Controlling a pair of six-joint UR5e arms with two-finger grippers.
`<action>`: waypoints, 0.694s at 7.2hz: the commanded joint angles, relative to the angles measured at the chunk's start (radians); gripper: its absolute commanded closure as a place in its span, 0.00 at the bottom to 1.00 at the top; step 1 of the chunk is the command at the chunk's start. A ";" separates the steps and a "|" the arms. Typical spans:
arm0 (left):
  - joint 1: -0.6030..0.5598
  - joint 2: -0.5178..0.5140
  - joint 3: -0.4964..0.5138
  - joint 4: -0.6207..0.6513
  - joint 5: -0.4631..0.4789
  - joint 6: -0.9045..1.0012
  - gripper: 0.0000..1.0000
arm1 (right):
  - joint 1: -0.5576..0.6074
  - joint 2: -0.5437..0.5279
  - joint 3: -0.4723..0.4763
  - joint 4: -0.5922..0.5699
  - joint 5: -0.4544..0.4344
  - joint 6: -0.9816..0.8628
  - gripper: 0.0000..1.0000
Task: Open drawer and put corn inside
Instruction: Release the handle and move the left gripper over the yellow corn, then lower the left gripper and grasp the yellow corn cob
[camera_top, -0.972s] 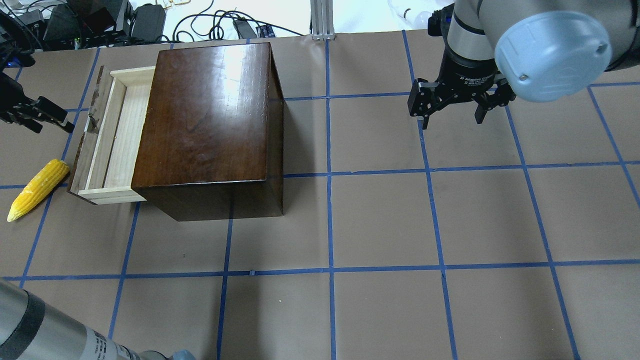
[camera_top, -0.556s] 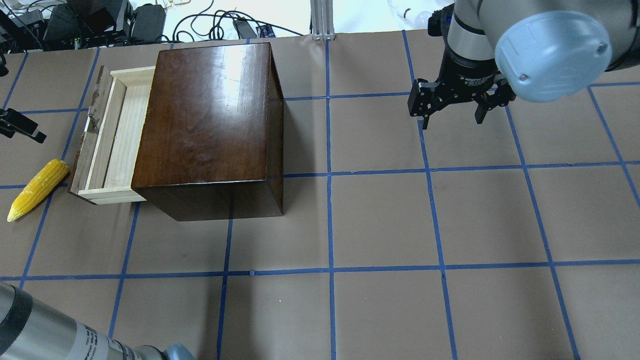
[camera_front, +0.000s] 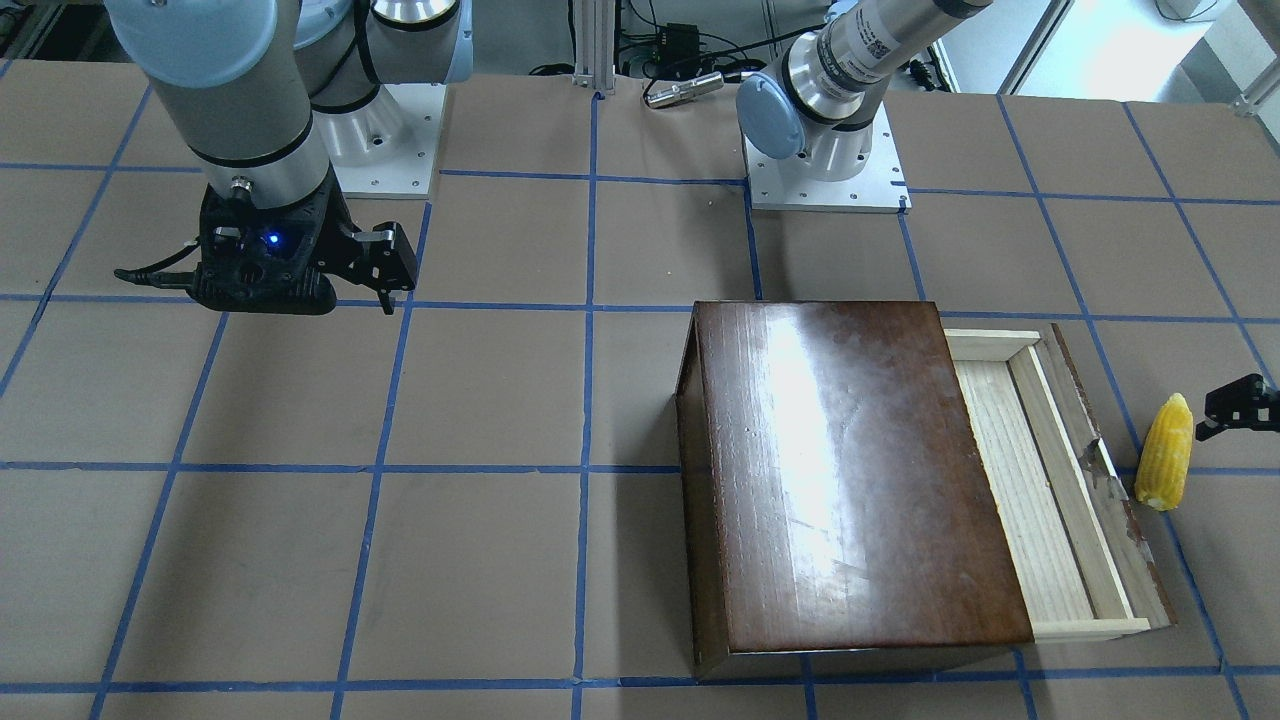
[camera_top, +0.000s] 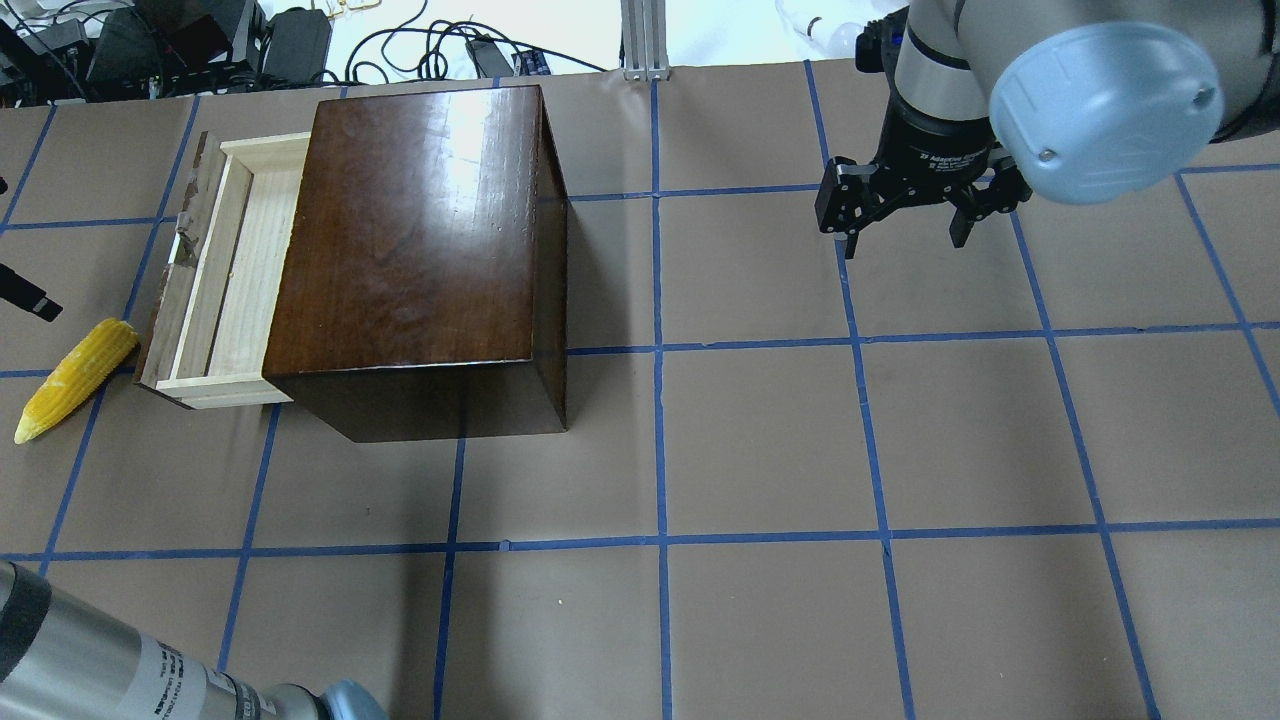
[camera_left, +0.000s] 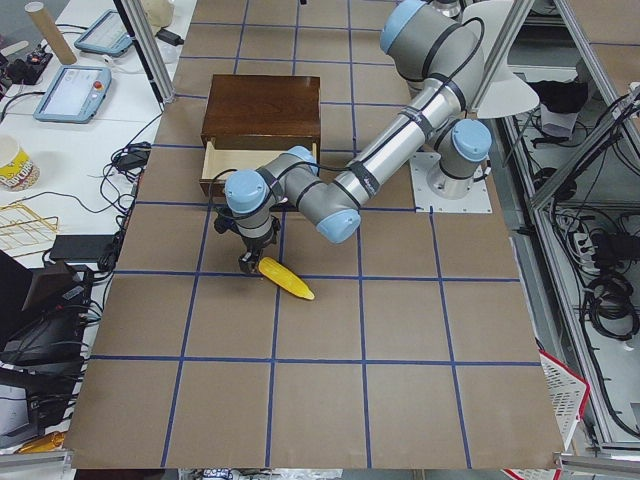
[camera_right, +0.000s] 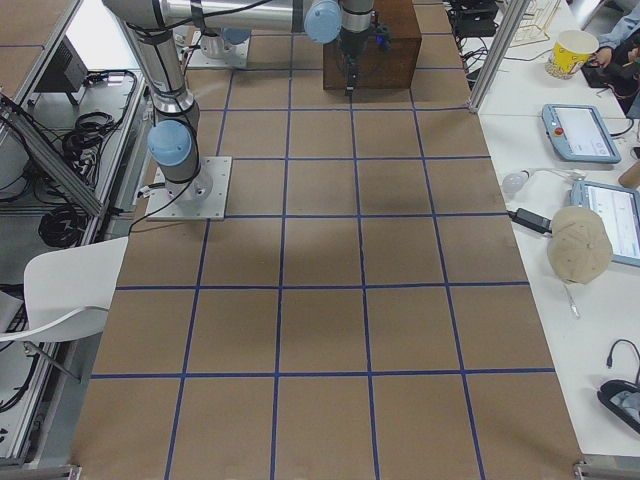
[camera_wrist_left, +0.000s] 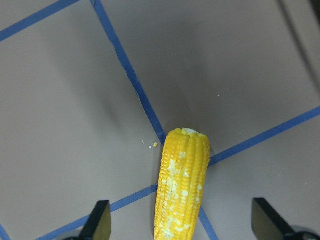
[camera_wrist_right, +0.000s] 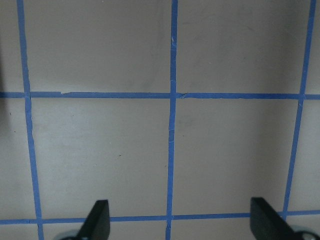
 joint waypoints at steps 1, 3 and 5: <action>0.003 -0.019 -0.072 0.067 0.008 0.069 0.00 | 0.000 0.000 0.000 0.000 0.000 0.000 0.00; 0.015 -0.028 -0.151 0.160 0.010 0.146 0.00 | 0.000 0.000 0.000 0.000 0.000 0.000 0.00; 0.036 -0.036 -0.169 0.182 0.011 0.174 0.00 | 0.000 0.000 0.000 0.000 0.000 0.000 0.00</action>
